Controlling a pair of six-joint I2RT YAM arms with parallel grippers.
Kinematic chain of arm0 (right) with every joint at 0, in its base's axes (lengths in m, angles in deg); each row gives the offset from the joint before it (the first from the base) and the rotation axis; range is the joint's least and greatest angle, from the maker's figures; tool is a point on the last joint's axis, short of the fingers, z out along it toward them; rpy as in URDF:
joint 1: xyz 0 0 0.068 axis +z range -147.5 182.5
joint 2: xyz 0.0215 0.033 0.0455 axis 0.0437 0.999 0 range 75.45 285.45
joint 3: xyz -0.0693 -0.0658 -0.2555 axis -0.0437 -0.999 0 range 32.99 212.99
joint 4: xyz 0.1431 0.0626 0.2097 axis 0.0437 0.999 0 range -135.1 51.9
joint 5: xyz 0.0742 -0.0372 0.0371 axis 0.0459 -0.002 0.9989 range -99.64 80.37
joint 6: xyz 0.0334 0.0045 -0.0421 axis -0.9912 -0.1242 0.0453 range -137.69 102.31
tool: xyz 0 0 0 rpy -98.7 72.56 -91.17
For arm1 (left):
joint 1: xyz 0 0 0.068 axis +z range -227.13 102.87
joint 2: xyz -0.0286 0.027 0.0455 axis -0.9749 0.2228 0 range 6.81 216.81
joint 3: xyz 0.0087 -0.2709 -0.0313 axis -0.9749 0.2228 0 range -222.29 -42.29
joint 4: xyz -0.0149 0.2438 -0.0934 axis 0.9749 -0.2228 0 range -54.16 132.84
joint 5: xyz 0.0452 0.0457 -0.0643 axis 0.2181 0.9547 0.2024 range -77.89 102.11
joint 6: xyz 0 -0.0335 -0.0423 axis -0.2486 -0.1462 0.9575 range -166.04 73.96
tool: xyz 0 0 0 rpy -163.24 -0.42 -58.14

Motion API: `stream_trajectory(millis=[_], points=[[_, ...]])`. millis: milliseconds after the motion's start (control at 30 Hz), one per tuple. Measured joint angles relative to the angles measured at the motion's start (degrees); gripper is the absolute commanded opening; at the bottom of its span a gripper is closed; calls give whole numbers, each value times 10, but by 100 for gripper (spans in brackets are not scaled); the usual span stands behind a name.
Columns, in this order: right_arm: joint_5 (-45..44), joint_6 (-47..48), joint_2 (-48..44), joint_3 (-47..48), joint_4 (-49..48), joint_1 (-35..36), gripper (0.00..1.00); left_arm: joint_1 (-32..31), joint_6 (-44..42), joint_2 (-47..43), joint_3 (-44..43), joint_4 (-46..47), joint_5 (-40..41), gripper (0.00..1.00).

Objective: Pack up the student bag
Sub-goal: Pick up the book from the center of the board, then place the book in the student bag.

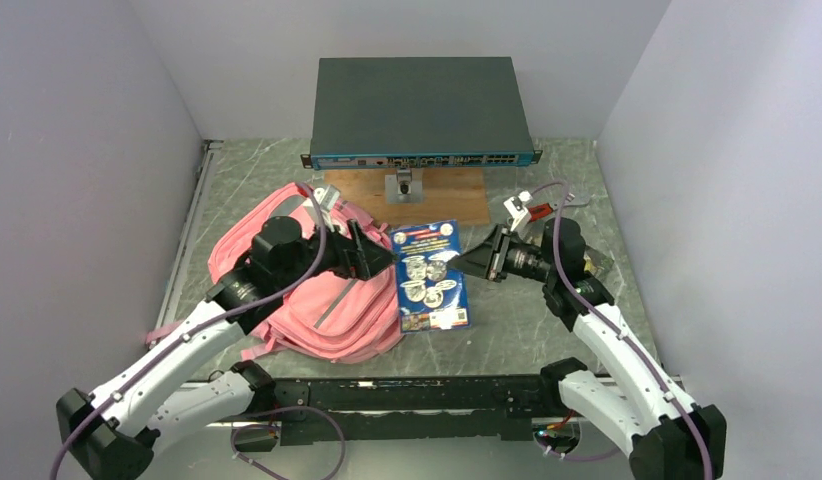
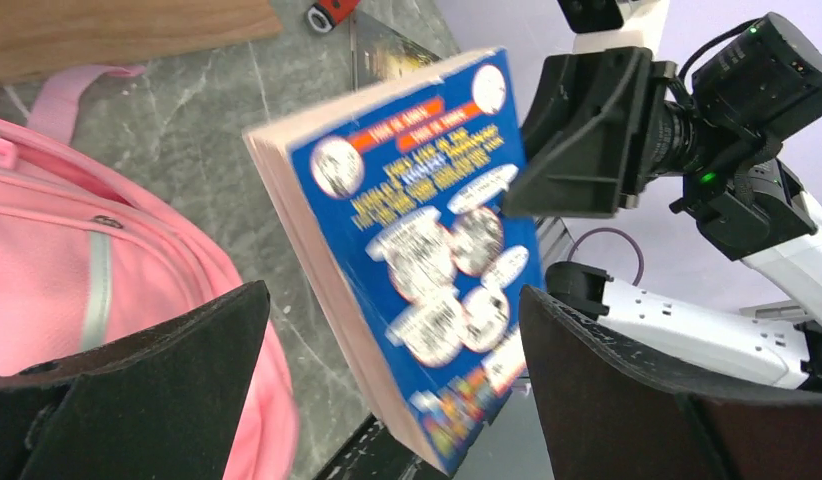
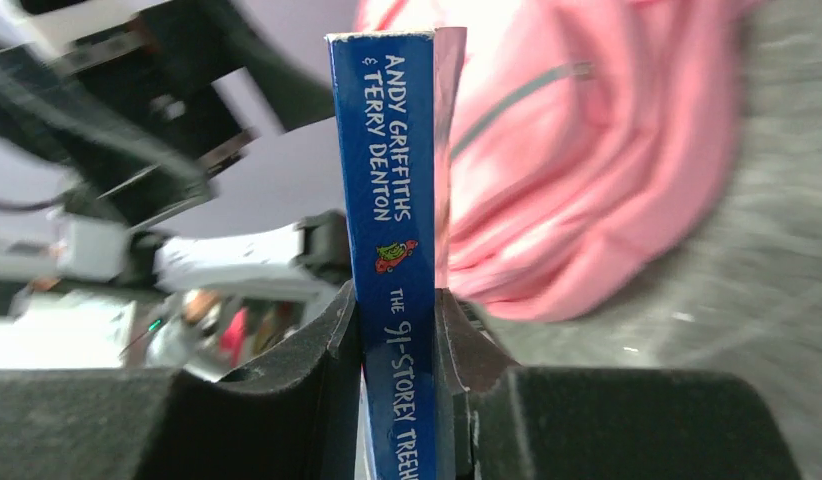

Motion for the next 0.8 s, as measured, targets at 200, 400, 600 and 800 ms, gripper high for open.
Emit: stream_trajectory(millis=[200, 400, 600, 800], points=[[84, -145, 24, -6, -196, 51, 0, 43, -29, -57, 20, -22, -60, 100], [129, -301, 96, -6, -418, 76, 0, 50, 1, -122, 70, 40, -118, 100], [151, -393, 157, -6, -560, 103, 0, 53, 67, -119, 106, 153, -185, 86], [160, -351, 164, 20, -504, 109, 14, 53, 79, -122, 100, 156, -197, 47]])
